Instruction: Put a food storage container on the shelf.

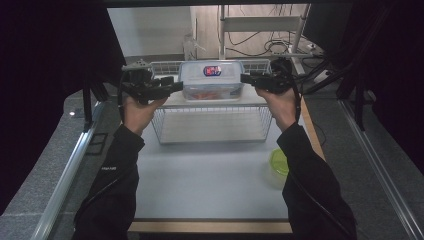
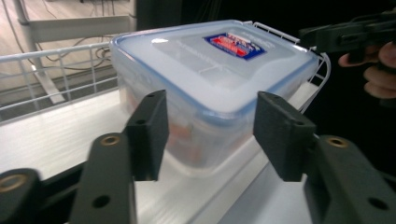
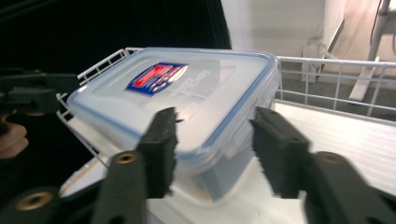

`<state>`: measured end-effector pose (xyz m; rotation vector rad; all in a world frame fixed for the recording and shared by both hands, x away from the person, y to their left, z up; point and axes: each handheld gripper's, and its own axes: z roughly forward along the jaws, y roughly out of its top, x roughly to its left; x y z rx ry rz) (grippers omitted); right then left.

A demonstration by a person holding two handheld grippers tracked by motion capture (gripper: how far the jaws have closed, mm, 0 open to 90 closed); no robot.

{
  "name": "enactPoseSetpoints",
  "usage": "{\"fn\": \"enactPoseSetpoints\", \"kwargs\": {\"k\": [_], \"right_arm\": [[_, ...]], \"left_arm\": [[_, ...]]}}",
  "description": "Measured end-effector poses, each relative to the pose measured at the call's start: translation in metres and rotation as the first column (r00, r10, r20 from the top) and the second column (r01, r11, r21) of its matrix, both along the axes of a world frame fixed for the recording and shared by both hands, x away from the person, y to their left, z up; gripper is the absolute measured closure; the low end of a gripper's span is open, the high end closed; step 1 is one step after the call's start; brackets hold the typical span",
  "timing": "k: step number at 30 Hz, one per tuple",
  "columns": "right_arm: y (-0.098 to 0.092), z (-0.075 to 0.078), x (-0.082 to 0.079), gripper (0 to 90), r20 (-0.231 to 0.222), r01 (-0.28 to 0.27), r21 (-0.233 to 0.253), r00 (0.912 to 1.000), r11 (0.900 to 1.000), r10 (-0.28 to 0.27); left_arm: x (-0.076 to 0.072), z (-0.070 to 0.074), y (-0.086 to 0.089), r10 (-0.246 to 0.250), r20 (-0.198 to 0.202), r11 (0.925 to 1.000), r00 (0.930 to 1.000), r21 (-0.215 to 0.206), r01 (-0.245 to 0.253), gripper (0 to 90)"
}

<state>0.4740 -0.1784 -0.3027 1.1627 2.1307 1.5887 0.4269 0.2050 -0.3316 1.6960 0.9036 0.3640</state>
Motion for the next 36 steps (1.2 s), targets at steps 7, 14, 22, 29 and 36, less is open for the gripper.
{"fn": "enactPoseSetpoints", "kwargs": {"k": [7, 14, 22, 29, 36], "right_arm": [[0.004, -0.012, -0.025, 83.9, 0.046, -0.056, -0.099, 0.9971, 0.994, 0.060], [0.015, -0.030, -0.022, 90.0, 0.013, -0.082, -0.122, 0.9964, 0.989, 0.084], [0.021, -0.035, -0.011, 90.0, 0.014, -0.057, -0.121, 0.9981, 0.991, 0.059], [0.022, -0.038, -0.003, 90.0, 0.008, -0.058, -0.112, 0.9982, 0.992, 0.059], [0.023, -0.037, -0.005, 89.7, 0.014, -0.055, -0.126, 0.9982, 0.990, 0.058]], "left_arm": [[-0.019, -0.015, -0.010, -0.028, 0.004, 0.9960, 0.9996, 0.085, 0.028, 76.4], [-0.009, -0.020, -0.026, -0.017, -0.016, 0.9925, 0.9997, 0.121, 0.019, 83.8], [0.005, -0.022, -0.032, 0.024, -0.032, 0.9885, 0.9992, 0.150, -0.019, 85.4], [0.013, -0.023, -0.034, 0.017, -0.049, 0.9910, 0.9987, 0.133, -0.010, 86.9], [0.011, -0.025, -0.037, 0.005, -0.053, 0.9913, 0.9986, 0.131, 0.002, 82.5]]}}
